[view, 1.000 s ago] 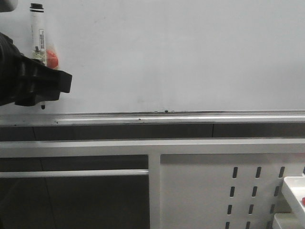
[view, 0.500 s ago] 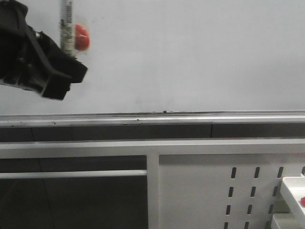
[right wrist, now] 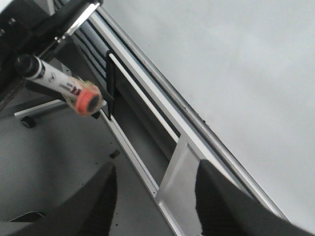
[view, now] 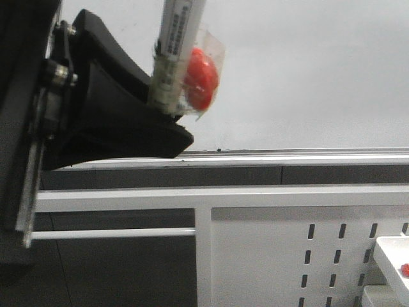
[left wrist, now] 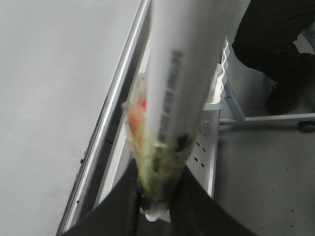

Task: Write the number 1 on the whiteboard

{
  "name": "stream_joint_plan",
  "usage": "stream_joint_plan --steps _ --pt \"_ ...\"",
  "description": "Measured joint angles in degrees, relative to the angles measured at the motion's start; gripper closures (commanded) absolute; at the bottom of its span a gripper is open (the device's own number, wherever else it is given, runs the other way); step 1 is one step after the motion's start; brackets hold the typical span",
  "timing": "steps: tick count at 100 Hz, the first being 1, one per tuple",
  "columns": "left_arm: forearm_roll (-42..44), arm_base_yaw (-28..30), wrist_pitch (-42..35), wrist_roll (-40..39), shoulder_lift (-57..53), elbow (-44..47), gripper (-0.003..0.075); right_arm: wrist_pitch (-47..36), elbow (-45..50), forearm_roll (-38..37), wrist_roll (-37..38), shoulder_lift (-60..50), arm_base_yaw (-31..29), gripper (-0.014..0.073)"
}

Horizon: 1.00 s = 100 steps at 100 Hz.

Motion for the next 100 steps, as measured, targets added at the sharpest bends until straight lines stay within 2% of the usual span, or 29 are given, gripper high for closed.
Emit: stream_joint_plan --steps 21,34,51,63,100 --pt "0.68 0.00 2.22 0.00 0.00 0.00 0.0740 -2.01 -0.25 -3.10 -2.03 5.87 10.52 0.0272" --pt "1.33 0.00 3.32 0.00 0.00 0.00 0.0740 -8.82 -0.29 -4.20 -2.16 9.10 18.43 0.0268" --pt "1.54 0.00 4.38 0.00 0.00 0.00 0.0740 -18.14 -1.02 -4.43 -1.67 14.49 27.05 0.0215" --pt "1.79 0.00 4.51 0.00 0.00 0.00 0.0740 -20.85 -1.12 -3.85 -1.30 17.98 28.74 0.0211" --pt "3.13 0.00 4.61 0.00 0.00 0.00 0.0740 -22.81 -1.42 1.82 -1.19 22.31 28.75 0.0216"
